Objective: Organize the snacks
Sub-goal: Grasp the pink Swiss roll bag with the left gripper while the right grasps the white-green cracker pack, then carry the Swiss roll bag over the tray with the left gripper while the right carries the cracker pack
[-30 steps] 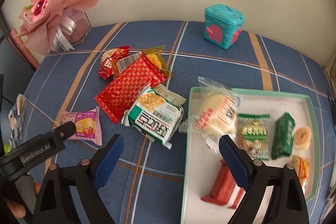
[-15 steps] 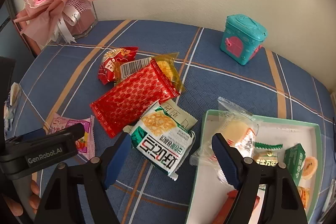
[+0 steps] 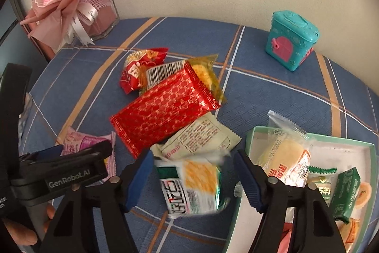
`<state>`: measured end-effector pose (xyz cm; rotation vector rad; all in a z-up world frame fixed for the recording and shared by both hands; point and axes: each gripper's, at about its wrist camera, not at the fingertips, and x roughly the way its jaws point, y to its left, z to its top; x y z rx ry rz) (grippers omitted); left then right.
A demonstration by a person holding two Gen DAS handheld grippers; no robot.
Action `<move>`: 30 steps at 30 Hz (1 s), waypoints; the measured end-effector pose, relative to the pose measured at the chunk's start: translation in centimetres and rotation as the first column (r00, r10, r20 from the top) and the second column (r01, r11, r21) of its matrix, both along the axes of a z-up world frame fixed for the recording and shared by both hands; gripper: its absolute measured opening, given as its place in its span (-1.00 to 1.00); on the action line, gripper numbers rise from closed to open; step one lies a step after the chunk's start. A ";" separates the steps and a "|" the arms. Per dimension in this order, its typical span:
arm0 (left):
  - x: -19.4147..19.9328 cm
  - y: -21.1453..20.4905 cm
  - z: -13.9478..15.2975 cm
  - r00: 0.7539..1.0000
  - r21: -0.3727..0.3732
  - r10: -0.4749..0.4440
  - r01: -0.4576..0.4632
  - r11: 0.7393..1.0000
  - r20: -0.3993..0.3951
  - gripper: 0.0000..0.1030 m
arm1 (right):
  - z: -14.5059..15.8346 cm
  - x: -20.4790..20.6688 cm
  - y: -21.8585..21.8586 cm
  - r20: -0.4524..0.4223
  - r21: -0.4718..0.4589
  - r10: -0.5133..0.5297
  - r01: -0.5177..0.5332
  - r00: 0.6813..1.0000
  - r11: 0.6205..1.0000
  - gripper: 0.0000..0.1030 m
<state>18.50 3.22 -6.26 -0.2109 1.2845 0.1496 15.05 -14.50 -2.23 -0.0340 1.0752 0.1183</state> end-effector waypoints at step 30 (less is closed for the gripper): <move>-1.6 -1.3 -0.3 0.999 -0.046 -0.023 0.026 0.999 0.048 0.48 | 0.7 -0.9 0.9 -0.084 -0.053 -0.021 0.017 0.996 0.998 0.01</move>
